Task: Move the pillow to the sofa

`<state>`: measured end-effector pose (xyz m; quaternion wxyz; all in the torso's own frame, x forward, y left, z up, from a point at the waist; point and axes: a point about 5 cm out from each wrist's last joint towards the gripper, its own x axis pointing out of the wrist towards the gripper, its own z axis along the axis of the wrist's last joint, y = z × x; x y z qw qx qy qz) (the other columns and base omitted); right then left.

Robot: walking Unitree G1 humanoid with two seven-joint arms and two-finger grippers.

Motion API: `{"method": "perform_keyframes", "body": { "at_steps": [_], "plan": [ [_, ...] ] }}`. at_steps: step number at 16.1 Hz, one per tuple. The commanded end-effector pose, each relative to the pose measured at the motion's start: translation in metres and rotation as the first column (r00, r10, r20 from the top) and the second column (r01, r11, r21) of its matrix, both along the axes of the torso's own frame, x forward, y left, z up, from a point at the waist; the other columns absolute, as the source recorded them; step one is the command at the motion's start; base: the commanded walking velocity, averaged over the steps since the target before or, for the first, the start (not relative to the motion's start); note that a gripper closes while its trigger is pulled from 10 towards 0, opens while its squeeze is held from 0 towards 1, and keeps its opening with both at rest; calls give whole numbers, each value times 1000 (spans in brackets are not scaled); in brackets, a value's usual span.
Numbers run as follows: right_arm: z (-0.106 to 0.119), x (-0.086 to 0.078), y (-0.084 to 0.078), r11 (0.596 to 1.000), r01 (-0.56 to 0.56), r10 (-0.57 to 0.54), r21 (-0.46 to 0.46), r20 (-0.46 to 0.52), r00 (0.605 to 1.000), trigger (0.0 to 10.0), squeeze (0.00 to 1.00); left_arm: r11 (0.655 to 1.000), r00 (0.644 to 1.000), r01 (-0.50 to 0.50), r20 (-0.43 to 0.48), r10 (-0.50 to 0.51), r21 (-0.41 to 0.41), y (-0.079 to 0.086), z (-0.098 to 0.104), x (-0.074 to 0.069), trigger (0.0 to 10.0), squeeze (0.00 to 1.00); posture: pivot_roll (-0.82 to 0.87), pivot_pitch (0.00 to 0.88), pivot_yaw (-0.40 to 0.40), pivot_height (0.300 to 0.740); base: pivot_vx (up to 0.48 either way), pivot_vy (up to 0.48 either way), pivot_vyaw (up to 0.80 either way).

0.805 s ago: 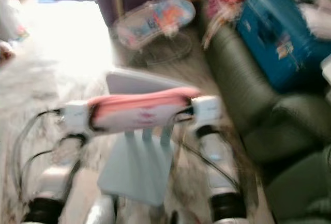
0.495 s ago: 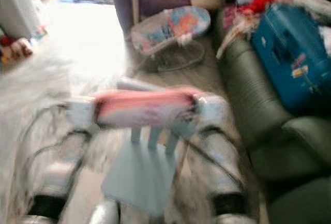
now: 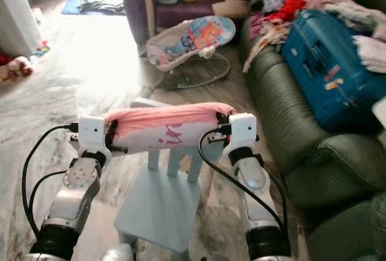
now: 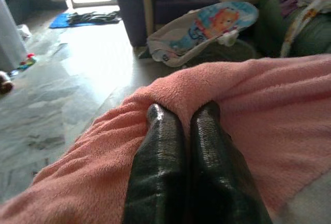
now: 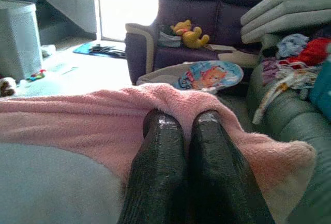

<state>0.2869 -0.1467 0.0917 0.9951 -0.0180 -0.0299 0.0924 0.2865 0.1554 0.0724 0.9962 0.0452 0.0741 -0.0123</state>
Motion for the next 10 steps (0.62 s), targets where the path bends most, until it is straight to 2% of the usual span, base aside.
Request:
{"method": "perform_keyframes", "body": {
  "at_steps": [1, 4, 8, 10],
  "plan": [
    [9, 1, -20, 996, 91, -92, 13, 34, 995, 10000, 0, 999, 999, -40, 4, 40, 7, 10, 3, 0, 10000, 0, 4, 0, -25, 740, 0, 0, 0],
    [9, -2, -21, 994, 110, -109, -19, 48, 993, 10000, 0, 1000, 1000, -2, -4, 2, 3, 8, 2, -2, 10000, 0, 4, 0, -20, 740, 0, 0, 0],
    [4, -1, -24, 989, 147, -147, 33, 8, 989, 10000, 0, 1000, 1000, 18, -12, -18, -11, 7, 2, -4, 10000, 0, 1, 0, -9, 740, 0, 0, 0],
    [3, -2, -25, 988, 151, -151, 32, 0, 989, 10000, 0, 1000, 1000, 24, -20, -24, -19, 7, 2, -3, 10000, 0, -3, 0, -9, 740, 0, 0, 0]
  ]
}}
